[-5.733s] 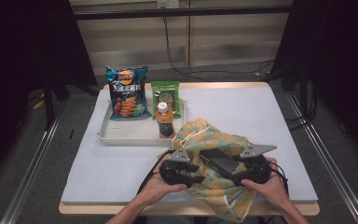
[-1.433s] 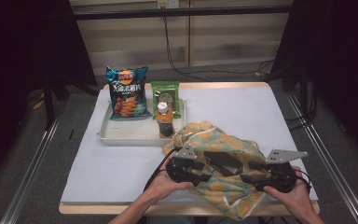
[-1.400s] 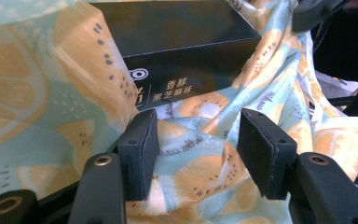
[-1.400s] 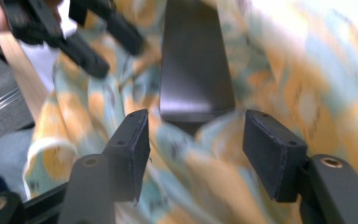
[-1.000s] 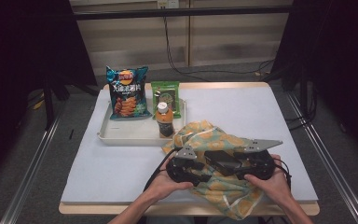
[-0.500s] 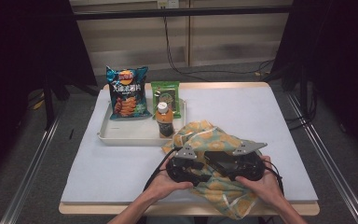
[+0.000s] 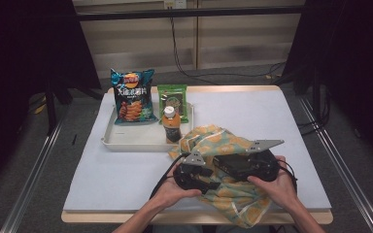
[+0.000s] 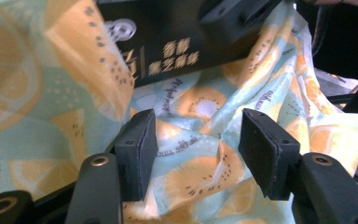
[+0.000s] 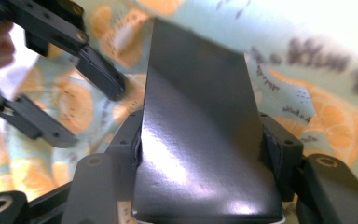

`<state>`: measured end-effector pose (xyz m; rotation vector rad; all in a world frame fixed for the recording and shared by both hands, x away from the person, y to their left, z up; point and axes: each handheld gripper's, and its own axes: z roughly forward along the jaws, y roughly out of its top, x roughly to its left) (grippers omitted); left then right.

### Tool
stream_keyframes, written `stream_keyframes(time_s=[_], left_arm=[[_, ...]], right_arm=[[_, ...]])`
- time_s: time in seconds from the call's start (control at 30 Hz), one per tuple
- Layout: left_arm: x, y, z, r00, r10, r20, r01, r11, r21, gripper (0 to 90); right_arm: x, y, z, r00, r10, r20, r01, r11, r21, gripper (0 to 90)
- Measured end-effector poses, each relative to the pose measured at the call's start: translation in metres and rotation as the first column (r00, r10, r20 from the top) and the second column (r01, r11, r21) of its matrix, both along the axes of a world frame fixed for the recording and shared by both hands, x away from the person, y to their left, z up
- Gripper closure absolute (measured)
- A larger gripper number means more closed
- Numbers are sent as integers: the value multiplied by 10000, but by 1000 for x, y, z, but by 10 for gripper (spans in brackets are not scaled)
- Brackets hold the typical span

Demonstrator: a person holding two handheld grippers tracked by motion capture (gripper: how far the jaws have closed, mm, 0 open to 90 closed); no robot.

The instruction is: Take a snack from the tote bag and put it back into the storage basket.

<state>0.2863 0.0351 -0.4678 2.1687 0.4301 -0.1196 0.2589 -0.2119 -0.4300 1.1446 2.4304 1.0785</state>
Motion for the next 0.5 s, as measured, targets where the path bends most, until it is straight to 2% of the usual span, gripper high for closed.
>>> stream_keyframes(time_s=[0.07, 0.1, 0.2, 0.33, 0.4, 0.5], left_arm=[[0, 0, 0, 10000, 5, -21, -5, 10000, -3, 451], [0, 0, 0, 10000, 8, -11, -8, 10000, 39, 446], [-1, -1, 0, 10000, 49, 18, -49, 10000, 56, 431], [0, 0, 0, 9999, 109, -3, -109, 9999, -9, 417], [1, 1, 0, 9999, 146, -60, -147, 9998, -109, 419], [1, 4, 4, 9998, 160, -120, -162, 9997, -169, 449]], right_arm=[[-1, -1, 5, 10000, 2, 47, -3, 10000, 50, 429], [-2, -5, 15, 9998, -48, 197, 42, 9996, 294, 429], [-4, -8, 22, 9997, -59, 222, 53, 9996, 293, 430], [-9, -11, 19, 10000, 23, 17, -24, 9993, 374, 431], [-15, -11, 16, 10000, 54, -10, -54, 9997, 250, 431], [-23, -14, 14, 10000, 77, -51, -75, 9996, 263, 431]])
